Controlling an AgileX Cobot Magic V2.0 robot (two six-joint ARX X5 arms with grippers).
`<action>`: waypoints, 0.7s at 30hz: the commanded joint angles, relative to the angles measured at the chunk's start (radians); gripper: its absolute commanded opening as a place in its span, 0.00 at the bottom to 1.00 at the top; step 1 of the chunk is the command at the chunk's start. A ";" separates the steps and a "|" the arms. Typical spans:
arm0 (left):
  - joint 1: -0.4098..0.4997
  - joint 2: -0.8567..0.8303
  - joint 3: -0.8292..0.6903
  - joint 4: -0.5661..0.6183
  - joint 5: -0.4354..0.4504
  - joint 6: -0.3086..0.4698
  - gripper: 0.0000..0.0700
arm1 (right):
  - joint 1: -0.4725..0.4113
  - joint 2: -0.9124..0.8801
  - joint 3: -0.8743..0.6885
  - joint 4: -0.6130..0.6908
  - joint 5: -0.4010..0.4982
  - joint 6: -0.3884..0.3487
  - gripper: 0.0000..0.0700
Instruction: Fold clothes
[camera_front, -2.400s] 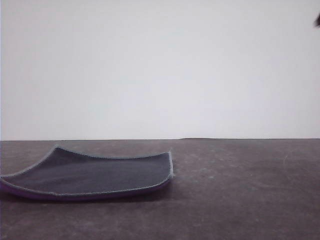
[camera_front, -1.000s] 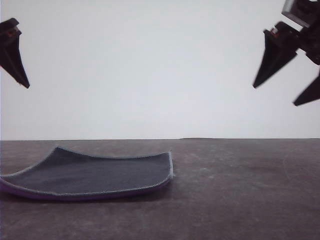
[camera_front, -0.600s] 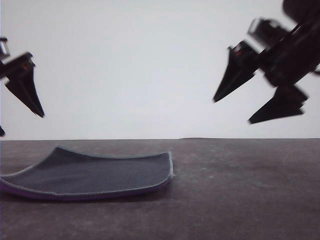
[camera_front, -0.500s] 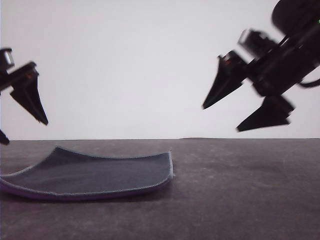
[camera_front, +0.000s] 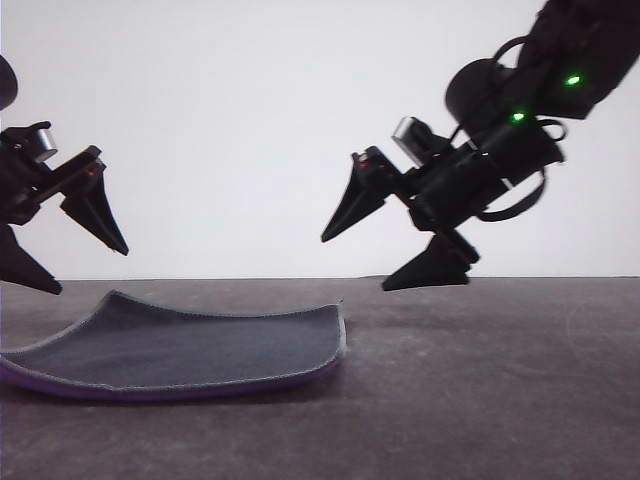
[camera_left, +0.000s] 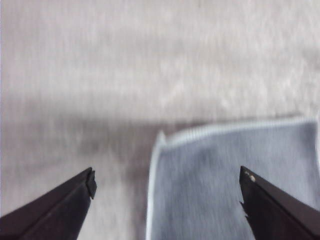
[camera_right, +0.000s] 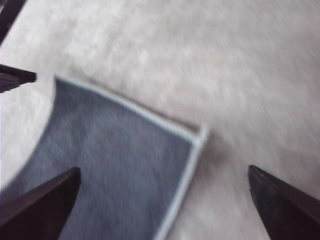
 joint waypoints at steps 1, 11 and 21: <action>-0.003 0.046 0.044 -0.001 0.013 -0.010 0.78 | 0.011 0.043 0.037 0.009 -0.004 0.028 0.98; -0.047 0.198 0.175 -0.048 0.053 -0.021 0.78 | 0.031 0.126 0.082 0.004 -0.024 0.059 0.98; -0.086 0.213 0.180 -0.061 0.060 -0.017 0.78 | 0.082 0.133 0.082 0.009 -0.025 0.058 0.97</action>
